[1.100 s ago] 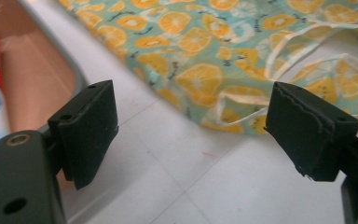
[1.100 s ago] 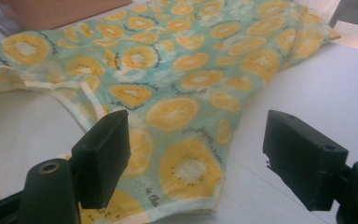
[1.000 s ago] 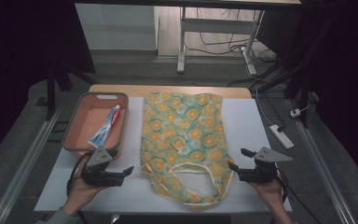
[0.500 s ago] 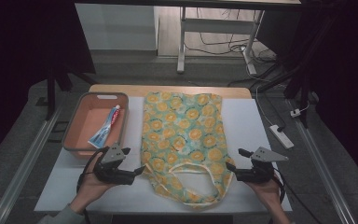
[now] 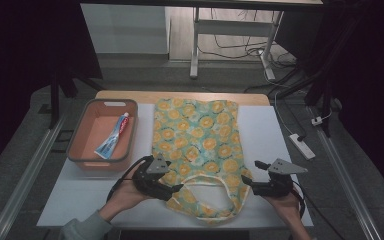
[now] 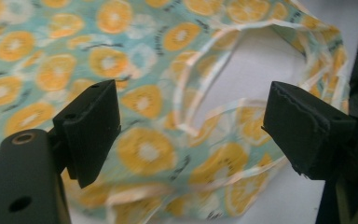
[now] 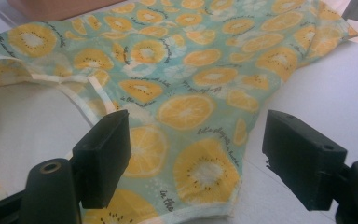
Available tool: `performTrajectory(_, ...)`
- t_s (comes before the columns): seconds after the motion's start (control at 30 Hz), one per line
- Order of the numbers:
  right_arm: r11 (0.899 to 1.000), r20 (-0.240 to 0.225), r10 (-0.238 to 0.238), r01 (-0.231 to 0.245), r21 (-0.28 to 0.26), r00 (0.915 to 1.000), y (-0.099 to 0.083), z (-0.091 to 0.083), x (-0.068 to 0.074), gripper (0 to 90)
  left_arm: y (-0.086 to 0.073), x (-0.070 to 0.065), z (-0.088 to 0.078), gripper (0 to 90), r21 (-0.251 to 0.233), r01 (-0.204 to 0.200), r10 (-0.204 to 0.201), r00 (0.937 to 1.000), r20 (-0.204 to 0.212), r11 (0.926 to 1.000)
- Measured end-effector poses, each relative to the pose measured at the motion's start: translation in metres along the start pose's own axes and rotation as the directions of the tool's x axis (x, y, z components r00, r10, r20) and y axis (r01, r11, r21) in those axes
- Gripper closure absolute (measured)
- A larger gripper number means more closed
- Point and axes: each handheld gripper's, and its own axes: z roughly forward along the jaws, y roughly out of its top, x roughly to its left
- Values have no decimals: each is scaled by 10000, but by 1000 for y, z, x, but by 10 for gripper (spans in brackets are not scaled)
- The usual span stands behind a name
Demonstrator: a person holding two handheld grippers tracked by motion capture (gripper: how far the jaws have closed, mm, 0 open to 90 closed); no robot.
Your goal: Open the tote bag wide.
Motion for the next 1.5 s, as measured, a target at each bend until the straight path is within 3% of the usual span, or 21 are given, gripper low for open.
performTrajectory(0.3, 10000, -17, -10, 10, 47, 10000, -1, 1, 0, 233, 1, -13, 23, 219, 956, -644, 581, 9960, 672, 9933)
performTrajectory(0.57, 9999, 6, -30, 30, 124, 10000, -2, 2, 1, 234, -6, -13, 37, 260, 1563, -725, 562, 9927, 1063, 9850)
performTrajectory(0.67, 9999, 9, -33, 33, 139, 10000, -3, 2, 1, 234, -8, -13, 43, 311, 1761, -681, 496, 9930, 1075, 9820)
performTrajectory(0.83, 9998, 58, -105, 104, 156, 9999, -3, 2, 1, 235, -9, -13, 46, 493, 1948, -764, 581, 9935, 981, 9779)
performTrajectory(0.87, 9998, 62, -103, 102, 163, 9999, -3, 2, 1, 235, -10, -13, 46, 547, 1937, -792, 605, 9931, 1005, 9779)
performTrajectory(0.9, 9998, 82, -116, 114, 180, 9999, -3, 2, 1, 236, -10, -13, 46, 678, 1897, -817, 625, 9925, 1052, 9784)
performTrajectory(0.93, 9998, 92, -116, 115, 183, 9999, -4, 2, 1, 236, -10, -13, 45, 739, 1845, -854, 661, 9919, 1082, 9791)
performTrajectory(0.97, 9998, 92, -116, 115, 183, 9999, -4, 2, 1, 236, -10, -14, 44, 739, 1830, -892, 695, 9913, 1116, 9791)
performTrajectory(1.03, 9998, 116, -107, 105, 182, 9999, -4, 2, 1, 236, -11, -13, 43, 875, 1849, -970, 750, 9896, 1226, 9780)
performTrajectory(1.2, 9997, 136, -121, 118, 192, 9998, -4, 1, 0, 237, -11, -13, 37, 889, 1589, -952, 761, 9895, 1227, 9827)
performTrajectory(1.37, 9999, 154, -104, 102, 125, 9998, -3, -1, 1, 238, -7, -8, 14, 889, 511, -520, 443, 9889, 1419, 9973)
performTrajectory(1.5, 10000, 169, -78, 78, 5, 9998, -2, -3, 2, 239, 1, -4, -8, 889, -445, -89, 154, 9886, 1496, 9990)
